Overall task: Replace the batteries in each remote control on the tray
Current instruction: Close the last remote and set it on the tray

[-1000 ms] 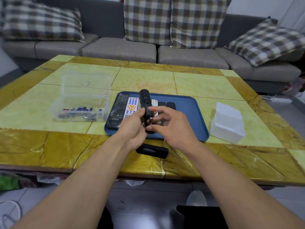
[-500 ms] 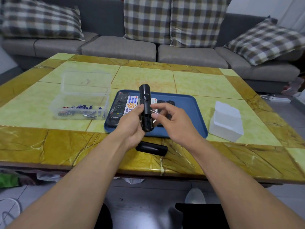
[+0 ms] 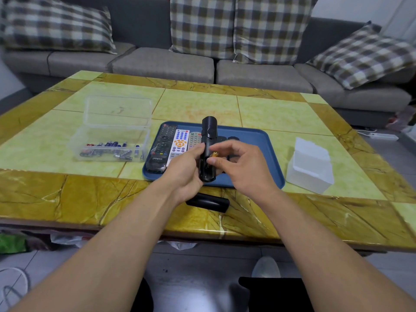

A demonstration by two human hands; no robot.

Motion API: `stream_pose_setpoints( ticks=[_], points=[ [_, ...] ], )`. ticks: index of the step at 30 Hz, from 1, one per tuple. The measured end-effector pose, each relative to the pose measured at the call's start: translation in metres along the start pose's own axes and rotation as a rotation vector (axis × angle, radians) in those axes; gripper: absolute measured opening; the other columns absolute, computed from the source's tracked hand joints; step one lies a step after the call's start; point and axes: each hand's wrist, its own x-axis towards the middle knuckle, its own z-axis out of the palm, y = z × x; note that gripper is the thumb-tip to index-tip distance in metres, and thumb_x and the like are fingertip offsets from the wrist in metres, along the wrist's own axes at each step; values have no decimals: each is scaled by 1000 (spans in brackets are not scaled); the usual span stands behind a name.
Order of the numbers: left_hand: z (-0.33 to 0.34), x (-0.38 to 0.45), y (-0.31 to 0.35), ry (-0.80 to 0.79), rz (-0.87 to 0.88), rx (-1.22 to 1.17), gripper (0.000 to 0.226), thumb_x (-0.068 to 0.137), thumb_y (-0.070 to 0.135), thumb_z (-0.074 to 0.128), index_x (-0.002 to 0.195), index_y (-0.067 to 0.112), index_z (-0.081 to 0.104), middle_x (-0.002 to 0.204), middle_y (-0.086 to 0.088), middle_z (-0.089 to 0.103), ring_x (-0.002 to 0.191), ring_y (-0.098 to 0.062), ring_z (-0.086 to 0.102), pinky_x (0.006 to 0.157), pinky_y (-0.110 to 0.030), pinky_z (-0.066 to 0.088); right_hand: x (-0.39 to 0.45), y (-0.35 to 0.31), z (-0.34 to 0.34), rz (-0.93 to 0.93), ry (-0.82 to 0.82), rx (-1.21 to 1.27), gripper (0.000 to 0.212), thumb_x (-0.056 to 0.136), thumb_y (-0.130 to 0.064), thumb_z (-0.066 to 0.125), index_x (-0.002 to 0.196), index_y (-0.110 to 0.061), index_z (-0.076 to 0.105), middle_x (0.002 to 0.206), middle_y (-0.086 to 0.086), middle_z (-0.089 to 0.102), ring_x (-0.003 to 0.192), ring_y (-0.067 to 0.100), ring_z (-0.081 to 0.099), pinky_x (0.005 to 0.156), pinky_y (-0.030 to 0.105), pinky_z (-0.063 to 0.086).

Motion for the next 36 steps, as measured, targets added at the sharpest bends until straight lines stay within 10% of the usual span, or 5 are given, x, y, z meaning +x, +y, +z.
stream_pose_setpoints(
  ticks=[5,12,22,29,36],
  points=[
    [1,-1,0,7,-24,-44,39,109,24,38,129,-2,59,117,-21,71,107,-34,70,77,-37,63,0,-2,4,-10,42,-24,21,74,-13,87,91,-17,76,83,-3,72,74,12,70,71,26,60],
    [-3,-1,-2,61,-7,-63,35,108,23,41,121,-1,63,96,-16,76,83,-25,71,66,-28,60,1,5,8,-102,28,-332,26,75,-35,84,100,-31,78,70,-9,50,63,7,49,65,42,51],
    [-2,1,2,166,32,-166,37,107,24,45,129,-3,59,111,-19,70,74,-23,74,59,-30,61,-7,3,19,-289,8,-899,35,96,-57,46,127,-49,61,88,-14,60,78,13,61,57,36,50],
    [-12,13,9,218,114,-151,34,108,21,42,132,1,56,105,-13,70,86,-25,72,104,-48,50,-9,-10,9,226,51,245,18,95,-20,66,112,-24,73,75,3,60,63,10,56,56,22,43],
    [-18,8,10,208,111,-82,32,107,21,44,132,6,57,114,-14,71,94,-27,74,95,-48,57,-9,-4,-1,243,-70,496,44,89,8,66,126,-14,60,106,11,73,98,17,69,79,25,54]
  ],
)
